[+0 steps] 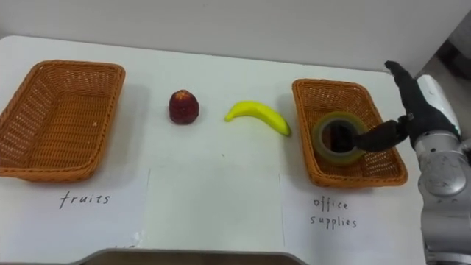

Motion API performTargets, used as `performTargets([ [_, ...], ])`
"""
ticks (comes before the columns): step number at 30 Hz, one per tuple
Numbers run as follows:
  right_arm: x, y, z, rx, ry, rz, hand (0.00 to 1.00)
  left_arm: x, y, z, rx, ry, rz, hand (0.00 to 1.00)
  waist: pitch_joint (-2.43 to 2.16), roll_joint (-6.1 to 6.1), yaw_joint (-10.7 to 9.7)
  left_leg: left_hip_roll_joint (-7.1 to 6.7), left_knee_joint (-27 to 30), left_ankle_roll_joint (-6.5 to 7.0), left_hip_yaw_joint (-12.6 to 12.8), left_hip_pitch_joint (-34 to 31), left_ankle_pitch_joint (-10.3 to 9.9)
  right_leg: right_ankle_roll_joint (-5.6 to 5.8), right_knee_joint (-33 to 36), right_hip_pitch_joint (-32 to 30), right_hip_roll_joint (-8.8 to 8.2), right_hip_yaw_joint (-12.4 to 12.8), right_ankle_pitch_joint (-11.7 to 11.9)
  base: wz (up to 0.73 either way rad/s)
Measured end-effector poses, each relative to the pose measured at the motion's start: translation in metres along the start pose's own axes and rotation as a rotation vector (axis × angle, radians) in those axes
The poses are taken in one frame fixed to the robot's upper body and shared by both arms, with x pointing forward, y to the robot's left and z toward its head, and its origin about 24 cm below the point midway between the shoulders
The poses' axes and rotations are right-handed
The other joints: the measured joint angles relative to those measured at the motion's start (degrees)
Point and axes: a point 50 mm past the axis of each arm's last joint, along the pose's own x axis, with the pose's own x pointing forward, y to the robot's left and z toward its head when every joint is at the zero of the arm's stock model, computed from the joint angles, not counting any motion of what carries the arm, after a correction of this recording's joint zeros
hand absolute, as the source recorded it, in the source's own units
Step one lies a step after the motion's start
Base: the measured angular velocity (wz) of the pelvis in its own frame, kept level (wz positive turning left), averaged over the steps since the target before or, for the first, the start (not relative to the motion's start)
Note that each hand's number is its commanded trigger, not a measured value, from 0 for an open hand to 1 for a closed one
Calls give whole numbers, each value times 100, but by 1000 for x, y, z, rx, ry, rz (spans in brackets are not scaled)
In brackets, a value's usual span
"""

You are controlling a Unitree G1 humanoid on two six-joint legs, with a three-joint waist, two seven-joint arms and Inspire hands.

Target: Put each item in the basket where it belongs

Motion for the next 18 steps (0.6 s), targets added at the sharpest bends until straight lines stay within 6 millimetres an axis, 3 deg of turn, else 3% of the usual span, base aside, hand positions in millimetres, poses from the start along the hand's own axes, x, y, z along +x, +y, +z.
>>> performTargets([
  [18,9,-19,45,79,-176,-97,0,0,1,4,41,-20,0,0,5,22,446,-1,-26,0,-10,-20,1,0,-3,-27,7,-6,0,0],
])
